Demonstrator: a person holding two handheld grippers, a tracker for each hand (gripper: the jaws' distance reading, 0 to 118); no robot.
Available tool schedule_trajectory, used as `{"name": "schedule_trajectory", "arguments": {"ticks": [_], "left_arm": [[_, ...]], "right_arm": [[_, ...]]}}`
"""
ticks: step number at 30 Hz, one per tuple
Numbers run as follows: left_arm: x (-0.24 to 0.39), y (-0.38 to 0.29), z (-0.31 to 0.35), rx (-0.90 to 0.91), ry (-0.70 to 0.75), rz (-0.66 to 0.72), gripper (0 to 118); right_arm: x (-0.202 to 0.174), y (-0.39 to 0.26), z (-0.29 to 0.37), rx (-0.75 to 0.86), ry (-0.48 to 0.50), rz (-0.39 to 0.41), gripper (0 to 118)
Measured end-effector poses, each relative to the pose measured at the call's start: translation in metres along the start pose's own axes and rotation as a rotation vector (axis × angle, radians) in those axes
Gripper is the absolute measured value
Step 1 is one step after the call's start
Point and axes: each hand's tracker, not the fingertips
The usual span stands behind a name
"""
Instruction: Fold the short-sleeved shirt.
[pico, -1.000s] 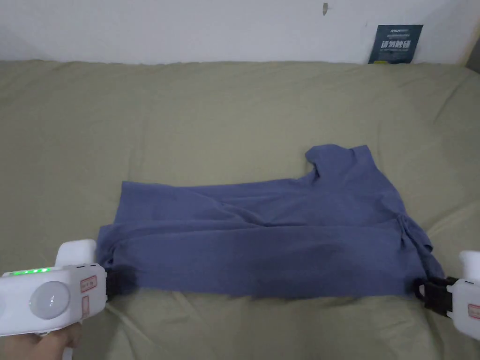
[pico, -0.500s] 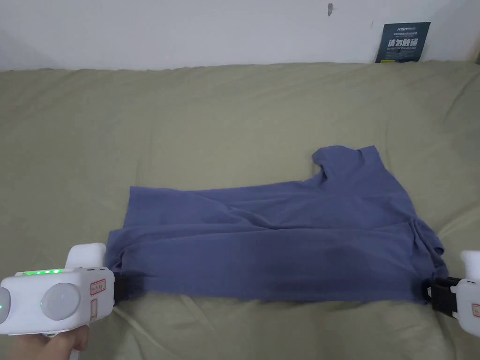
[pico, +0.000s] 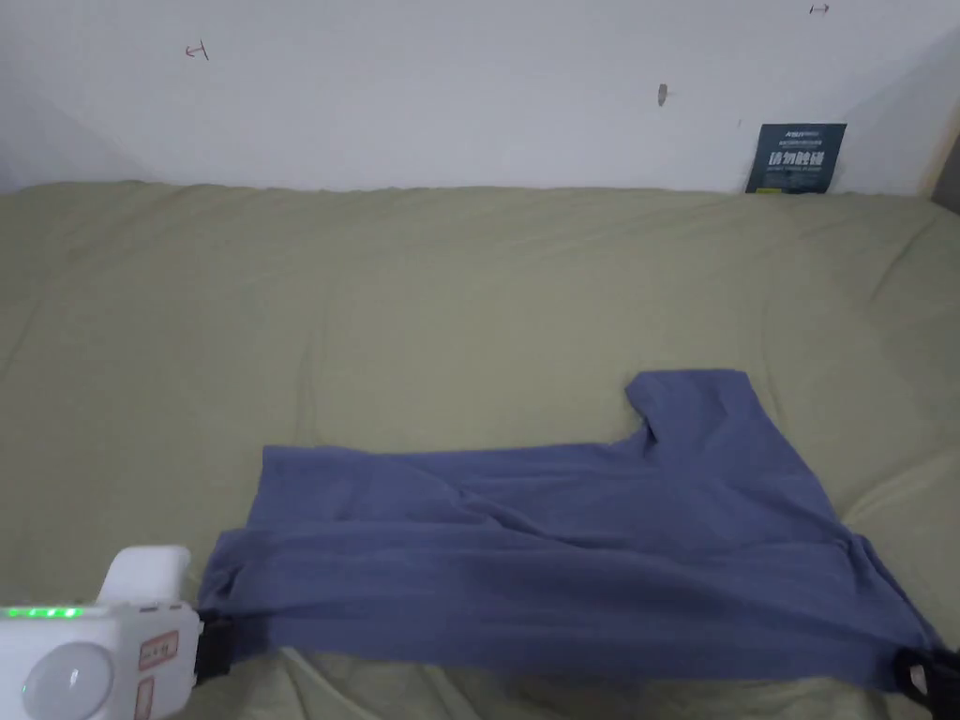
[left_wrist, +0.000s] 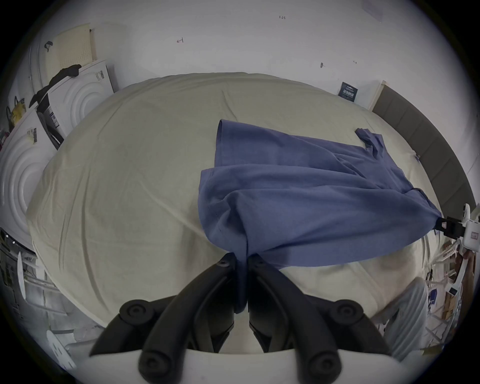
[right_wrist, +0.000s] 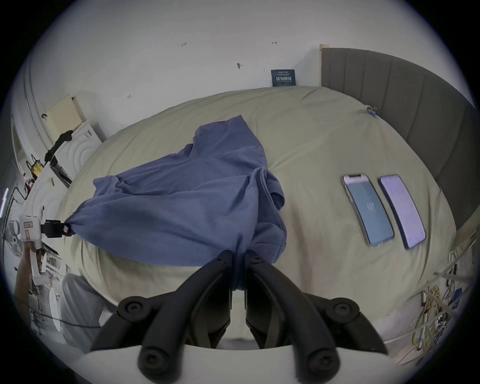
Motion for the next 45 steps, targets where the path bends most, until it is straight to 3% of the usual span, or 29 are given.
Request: {"name": "schedule_trajectory", "arguments": {"ticks": [10,11,12,13,14,16,20,22,23,24,25,26,27,30,37,38,40,41,42,43,45], "left_arm": [[-0.024,-0.048,0.008,-0.033,-0.037,0.085,8],[-0.026,-0.049,0.008,-0.025,-0.054,0.108,25],[-0.028,-0.048,0.008,-0.012,-0.093,0.143,78],[-0.030,-0.048,0.010,-0.009,-0.101,0.154,105],[-0.032,-0.047,0.010,-0.017,-0.095,0.167,109],[-0.039,-0.047,0.021,0.061,-0.105,0.181,108],[-0.042,-0.034,0.038,0.113,-0.079,0.182,105],[-0.039,-0.024,0.043,0.149,-0.094,0.168,90],[-0.037,-0.018,0.045,0.169,-0.091,0.158,73],[-0.034,-0.011,0.044,0.174,-0.079,0.146,29],[-0.028,-0.005,0.039,0.176,-0.067,0.127,0],[-0.025,0.001,0.035,0.203,-0.027,0.110,0],[-0.022,0.010,0.030,0.187,-0.043,0.108,0],[-0.017,0.038,0.012,0.195,-0.057,0.119,0],[-0.009,0.111,-0.055,0.100,-0.009,0.101,0],[-0.008,0.119,-0.067,0.064,0.004,0.098,6],[-0.006,0.135,-0.088,-0.027,0.024,0.092,110],[-0.006,0.139,-0.097,-0.038,0.043,0.090,118],[-0.006,0.142,-0.110,-0.076,0.052,0.076,111],[-0.004,0.146,-0.113,-0.008,0.050,0.055,111],[0.000,0.148,-0.123,-0.086,0.066,0.081,111]], "right_arm": [[-0.011,-0.048,0.011,-0.077,-0.003,-0.002,13],[-0.002,-0.048,0.000,-0.079,-0.006,-0.011,23],[-0.001,-0.047,0.000,-0.075,0.003,-0.050,63],[0.000,-0.045,0.002,-0.072,-0.010,-0.075,96],[0.000,-0.043,0.004,-0.066,-0.018,-0.084,113],[0.008,-0.042,0.001,-0.043,0.007,-0.076,116],[-0.007,-0.026,0.010,0.000,-0.033,-0.004,118],[-0.013,-0.018,0.011,-0.010,-0.034,-0.006,116],[-0.016,-0.014,0.012,0.044,-0.009,-0.026,109],[-0.019,-0.010,0.014,0.078,-0.006,-0.032,73],[-0.023,-0.004,0.013,0.087,-0.024,-0.027,29],[-0.027,0.001,0.009,0.111,-0.075,-0.011,3],[-0.030,0.006,0.008,0.156,-0.100,0.012,3],[-0.033,0.028,0.000,0.139,-0.030,0.005,3],[-0.031,0.066,-0.035,0.115,-0.044,0.029,3],[-0.029,0.070,-0.041,0.106,-0.046,0.029,3],[-0.022,0.076,-0.051,0.095,-0.051,0.021,3],[-0.019,0.078,-0.055,0.088,-0.051,0.014,3],[-0.015,0.080,-0.060,0.081,-0.051,0.007,3],[-0.012,0.081,-0.063,0.076,-0.054,0.001,3],[-0.008,0.085,-0.071,0.058,-0.057,-0.001,3]]}}
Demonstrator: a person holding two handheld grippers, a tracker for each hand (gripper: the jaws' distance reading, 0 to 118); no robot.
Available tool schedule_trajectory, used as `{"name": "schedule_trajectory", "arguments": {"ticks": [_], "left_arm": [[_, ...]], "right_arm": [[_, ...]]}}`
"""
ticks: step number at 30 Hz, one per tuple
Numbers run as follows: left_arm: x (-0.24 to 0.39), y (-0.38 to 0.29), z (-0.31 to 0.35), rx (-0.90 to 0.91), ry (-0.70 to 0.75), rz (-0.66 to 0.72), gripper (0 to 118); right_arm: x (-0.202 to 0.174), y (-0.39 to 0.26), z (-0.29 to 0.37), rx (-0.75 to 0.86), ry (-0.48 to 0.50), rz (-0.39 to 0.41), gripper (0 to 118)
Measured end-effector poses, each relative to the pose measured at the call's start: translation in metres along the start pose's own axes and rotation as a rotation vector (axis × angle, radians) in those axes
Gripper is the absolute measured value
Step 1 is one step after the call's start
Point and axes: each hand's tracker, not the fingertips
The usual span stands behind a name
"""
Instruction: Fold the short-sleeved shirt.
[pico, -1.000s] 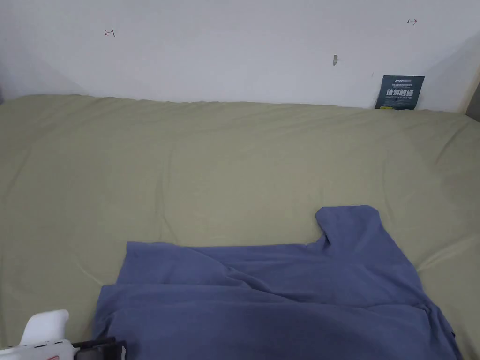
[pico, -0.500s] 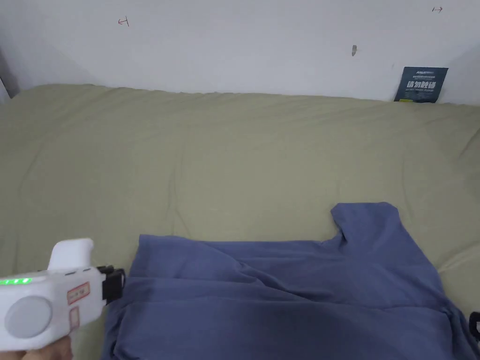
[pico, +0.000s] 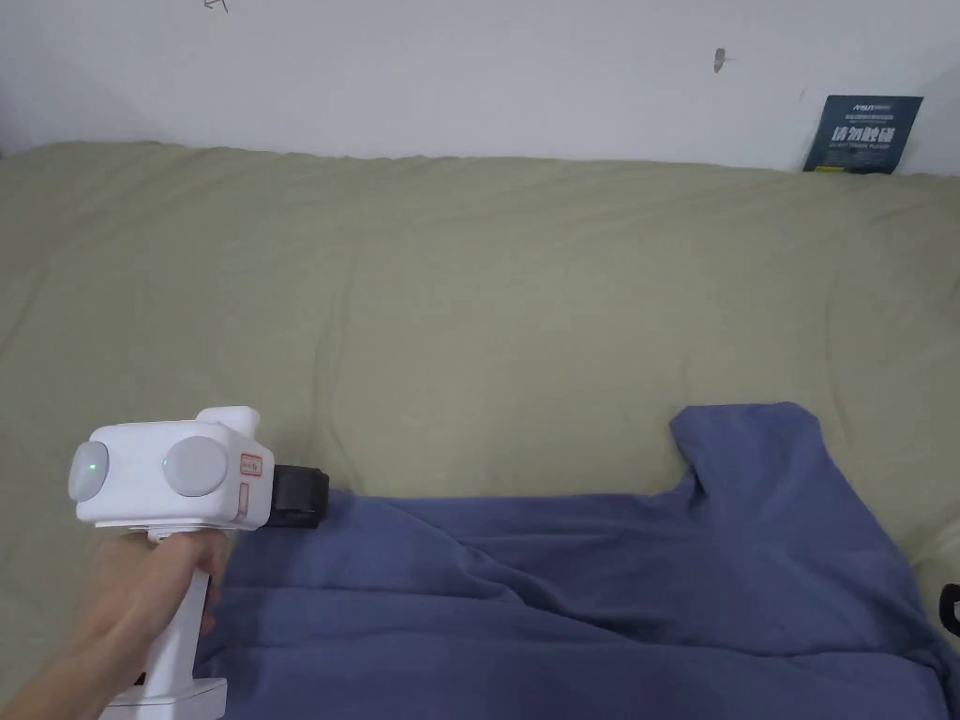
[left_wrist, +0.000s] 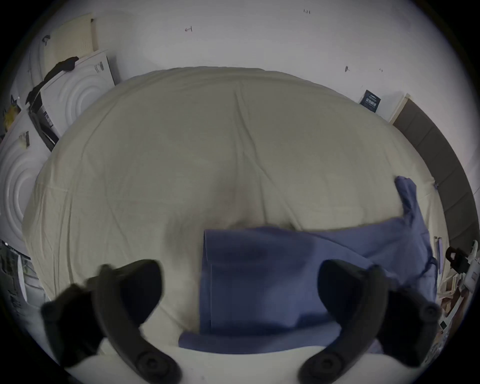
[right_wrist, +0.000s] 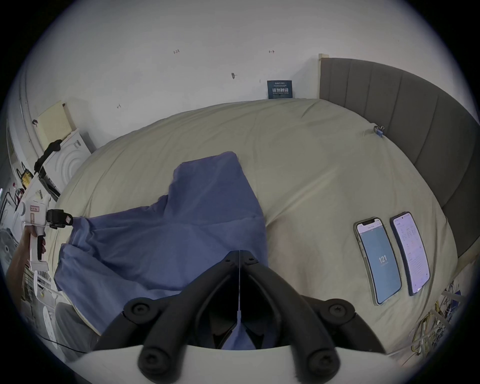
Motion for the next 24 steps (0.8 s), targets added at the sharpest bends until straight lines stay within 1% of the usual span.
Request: {"name": "schedule_trajectory", "arguments": {"ticks": [2,5,6,7,8,9,10,12,13,14,15,16,17,18,20,21,23,24], "left_arm": [[0.001,0.003,-0.012,0.001,-0.001,0.007,111],[0.001,0.005,-0.018,-0.018,-0.025,0.049,110],[0.002,0.003,-0.018,-0.017,-0.034,0.047,100],[0.004,0.001,-0.018,-0.018,-0.045,0.037,74],[0.001,0.003,-0.020,-0.009,-0.042,0.022,35],[0.003,0.000,-0.019,0.023,0.012,-0.021,7],[0.002,-0.003,-0.018,0.024,-0.060,-0.017,4],[0.001,0.000,-0.020,0.012,-0.043,-0.015,4],[0.000,0.000,-0.021,0.013,-0.046,-0.018,4],[0.000,0.000,-0.023,0.009,-0.048,-0.016,4],[-0.001,0.000,-0.025,0.008,-0.052,-0.012,4],[-0.003,0.003,-0.025,0.004,-0.057,-0.005,4],[-0.003,0.004,-0.026,0.001,-0.059,-0.004,4],[-0.003,0.004,-0.027,-0.002,-0.060,-0.007,4],[-0.005,0.005,-0.025,-0.001,-0.064,-0.006,4],[-0.005,0.005,-0.026,-0.001,-0.067,-0.003,4],[-0.006,0.004,-0.027,-0.003,-0.070,0.001,4],[-0.006,0.006,-0.026,-0.004,-0.070,0.002,4]], "right_arm": [[0.018,0.000,-0.022,-0.014,0.001,0.000,3],[0.025,0.005,-0.037,-0.039,-0.010,0.006,3],[0.019,0.007,-0.037,-0.044,-0.015,0.009,3],[0.020,0.009,-0.040,-0.048,-0.016,0.011,3],[0.022,0.012,-0.045,-0.056,-0.018,0.017,3],[0.024,0.016,-0.051,-0.068,-0.022,0.027,3],[0.027,0.018,-0.057,-0.077,-0.031,0.040,3],[0.031,0.026,-0.067,-0.092,-0.038,0.059,4],[0.034,0.031,-0.072,-0.105,-0.042,0.064,8],[0.039,0.035,-0.081,-0.120,-0.039,0.052,23],[0.043,0.041,-0.088,-0.164,-0.031,0.044,70],[0.047,0.047,-0.096,-0.208,-0.013,0.039,104],[0.048,0.050,-0.105,-0.237,-0.003,0.037,117],[0.046,0.052,-0.111,-0.240,-0.009,0.038,117],[0.047,0.060,-0.124,-0.247,-0.018,0.066,117],[0.048,0.063,-0.133,-0.255,-0.029,0.066,117],[0.043,0.067,-0.144,-0.277,-0.014,0.054,117],[0.044,0.069,-0.152,-0.301,-0.011,0.055,114]]}}
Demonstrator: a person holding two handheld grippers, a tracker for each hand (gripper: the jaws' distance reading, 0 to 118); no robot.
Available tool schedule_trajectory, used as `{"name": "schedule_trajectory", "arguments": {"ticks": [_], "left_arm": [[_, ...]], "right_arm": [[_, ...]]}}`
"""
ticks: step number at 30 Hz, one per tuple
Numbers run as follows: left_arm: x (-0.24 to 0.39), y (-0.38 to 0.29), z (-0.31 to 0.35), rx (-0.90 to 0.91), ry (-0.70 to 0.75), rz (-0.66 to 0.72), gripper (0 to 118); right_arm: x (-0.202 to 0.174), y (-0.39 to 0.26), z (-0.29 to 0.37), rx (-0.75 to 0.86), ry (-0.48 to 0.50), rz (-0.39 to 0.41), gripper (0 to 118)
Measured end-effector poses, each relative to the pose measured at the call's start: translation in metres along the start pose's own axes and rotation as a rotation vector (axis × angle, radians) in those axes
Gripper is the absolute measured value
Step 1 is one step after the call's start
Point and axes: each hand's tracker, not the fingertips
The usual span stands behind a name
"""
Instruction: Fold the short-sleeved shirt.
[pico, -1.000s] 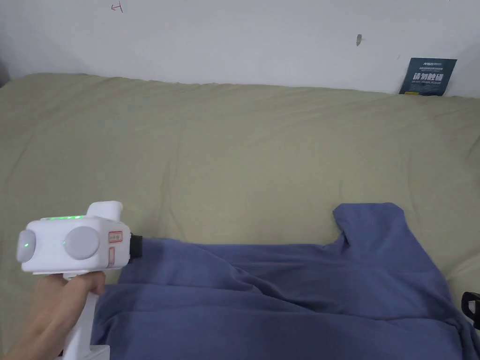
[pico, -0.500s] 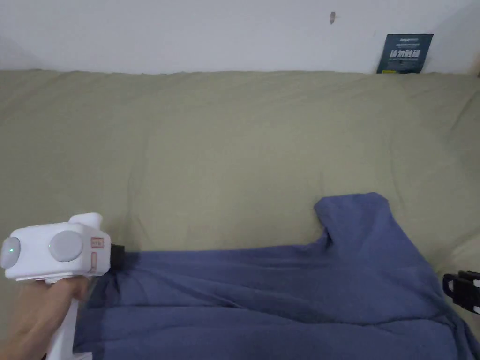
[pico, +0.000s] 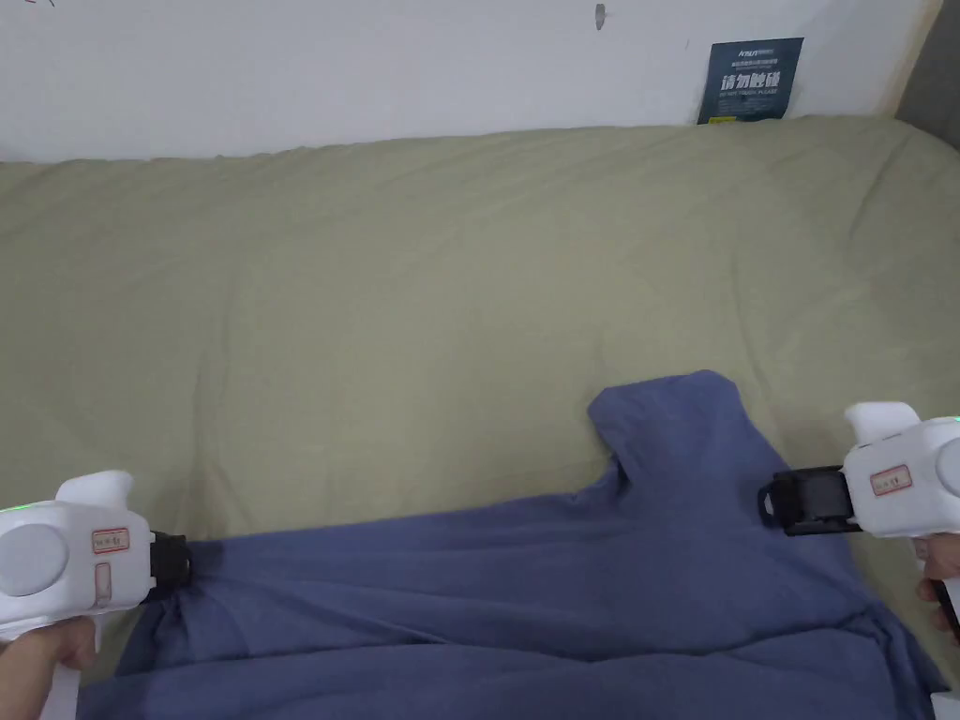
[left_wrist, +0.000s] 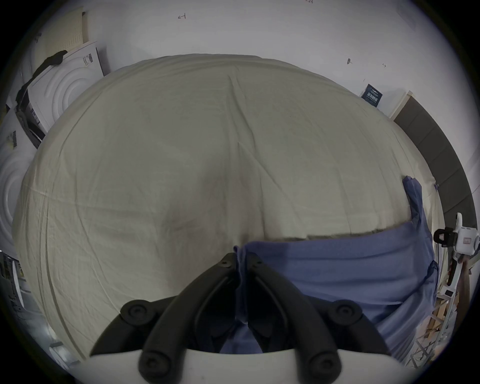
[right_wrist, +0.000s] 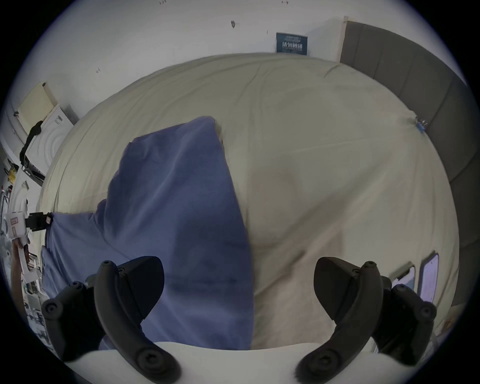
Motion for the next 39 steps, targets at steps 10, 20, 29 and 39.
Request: {"name": "schedule_trajectory", "arguments": {"ticks": [10,20,29,39], "left_arm": [[0.000,-0.005,0.010,0.025,0.001,-0.025,4],[-0.013,-0.018,0.080,0.128,-0.060,-0.007,4],[-0.023,-0.072,0.142,0.207,-0.099,-0.055,4],[-0.045,-0.173,0.164,0.257,-0.089,-0.082,4]], "right_arm": [[-0.011,-0.001,0.031,0.045,0.022,0.033,3],[-0.021,-0.030,0.110,0.195,0.054,0.034,3],[-0.031,-0.109,0.191,0.285,0.096,0.010,3],[-0.020,-0.201,0.208,0.256,0.095,0.022,3]]}}
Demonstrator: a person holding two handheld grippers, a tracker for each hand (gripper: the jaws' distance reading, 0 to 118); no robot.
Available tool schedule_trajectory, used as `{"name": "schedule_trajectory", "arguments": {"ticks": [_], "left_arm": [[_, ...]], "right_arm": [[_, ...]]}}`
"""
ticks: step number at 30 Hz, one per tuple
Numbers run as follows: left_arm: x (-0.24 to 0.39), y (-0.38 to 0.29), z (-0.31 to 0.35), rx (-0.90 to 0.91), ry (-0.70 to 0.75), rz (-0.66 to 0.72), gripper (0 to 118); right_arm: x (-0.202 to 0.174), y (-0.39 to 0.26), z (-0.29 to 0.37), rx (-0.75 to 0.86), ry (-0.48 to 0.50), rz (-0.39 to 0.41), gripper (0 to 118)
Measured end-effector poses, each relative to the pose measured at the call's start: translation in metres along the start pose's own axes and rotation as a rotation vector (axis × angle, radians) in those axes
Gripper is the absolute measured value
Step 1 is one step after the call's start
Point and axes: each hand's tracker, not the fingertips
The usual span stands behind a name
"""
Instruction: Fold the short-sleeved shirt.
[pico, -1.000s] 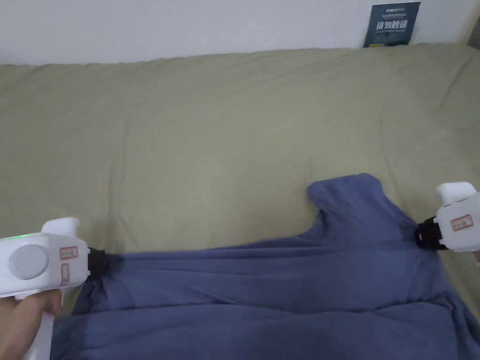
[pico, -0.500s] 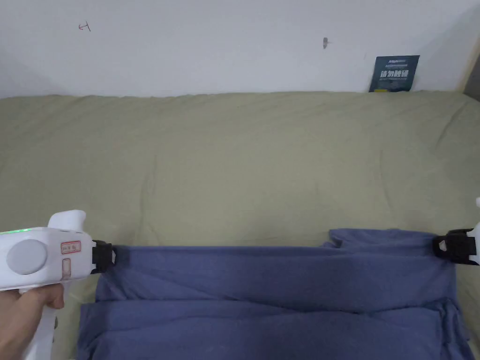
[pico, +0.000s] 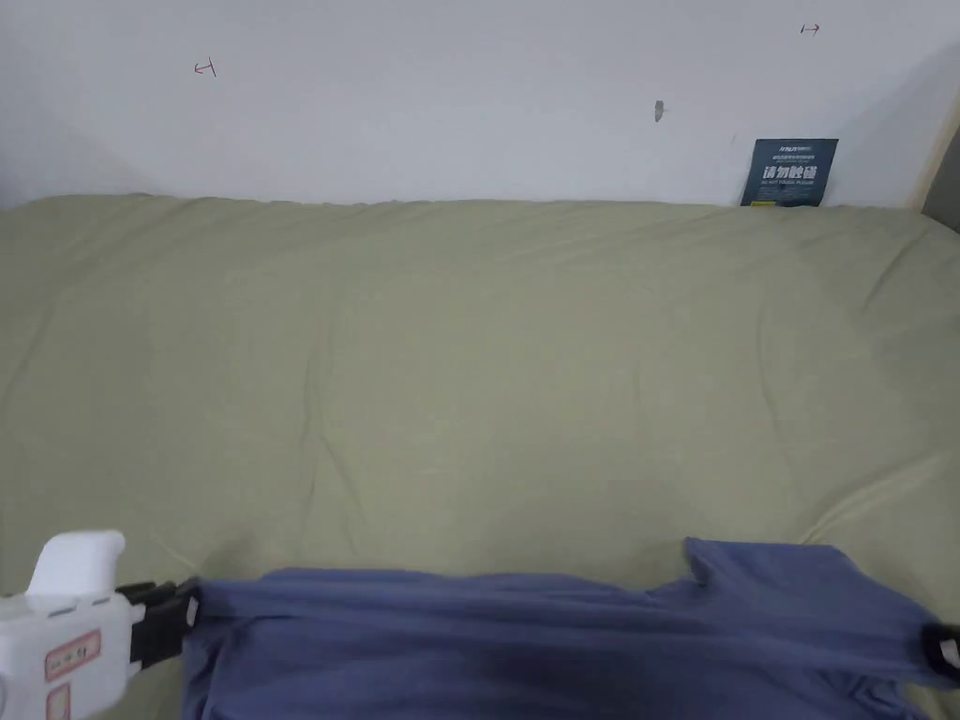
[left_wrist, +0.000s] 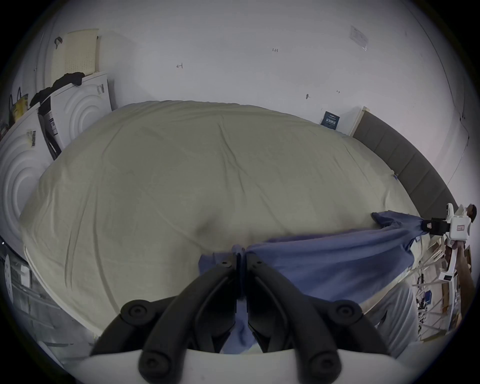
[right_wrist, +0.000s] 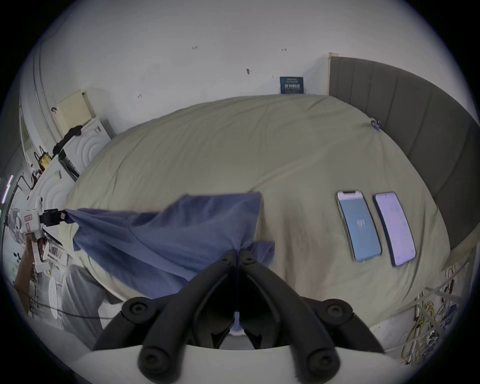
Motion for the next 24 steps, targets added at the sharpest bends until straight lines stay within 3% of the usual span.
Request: {"name": "schedule_trajectory", "arguments": {"ticks": [5,15,16,17,18,19,20,22,23,24], "left_arm": [[-0.013,-0.040,0.001,-0.047,0.063,-0.025,4],[-0.034,-0.065,-0.002,-0.068,0.036,0.138,3],[-0.033,-0.065,-0.002,-0.063,0.032,0.147,3],[-0.031,-0.064,0.000,-0.050,0.036,0.156,5],[-0.029,-0.062,0.003,-0.025,0.035,0.165,31],[-0.026,-0.058,0.007,-0.018,0.025,0.187,75],[-0.023,-0.054,0.009,-0.014,0.029,0.207,114],[-0.016,-0.046,0.019,0.037,-0.009,0.252,116],[-0.027,-0.022,0.026,0.068,-0.011,0.237,116],[-0.029,-0.007,0.031,0.059,-0.020,0.241,116]], "right_arm": [[0.006,-0.037,-0.014,-0.071,-0.013,0.006,3],[-0.006,-0.051,-0.030,-0.103,-0.027,-0.023,3],[-0.008,-0.051,-0.030,-0.108,-0.030,-0.022,5],[-0.009,-0.049,-0.030,-0.125,-0.030,-0.022,19],[-0.014,-0.049,-0.028,-0.116,-0.087,-0.016,68],[-0.018,-0.049,-0.025,-0.110,-0.128,-0.007,106],[-0.019,-0.047,-0.022,-0.119,-0.110,0.004,118],[-0.021,-0.042,-0.006,-0.031,-0.100,-0.036,118],[0.012,-0.064,-0.031,-0.021,-0.080,-0.057,118],[0.016,-0.066,-0.031,0.007,-0.087,-0.068,118]]}}
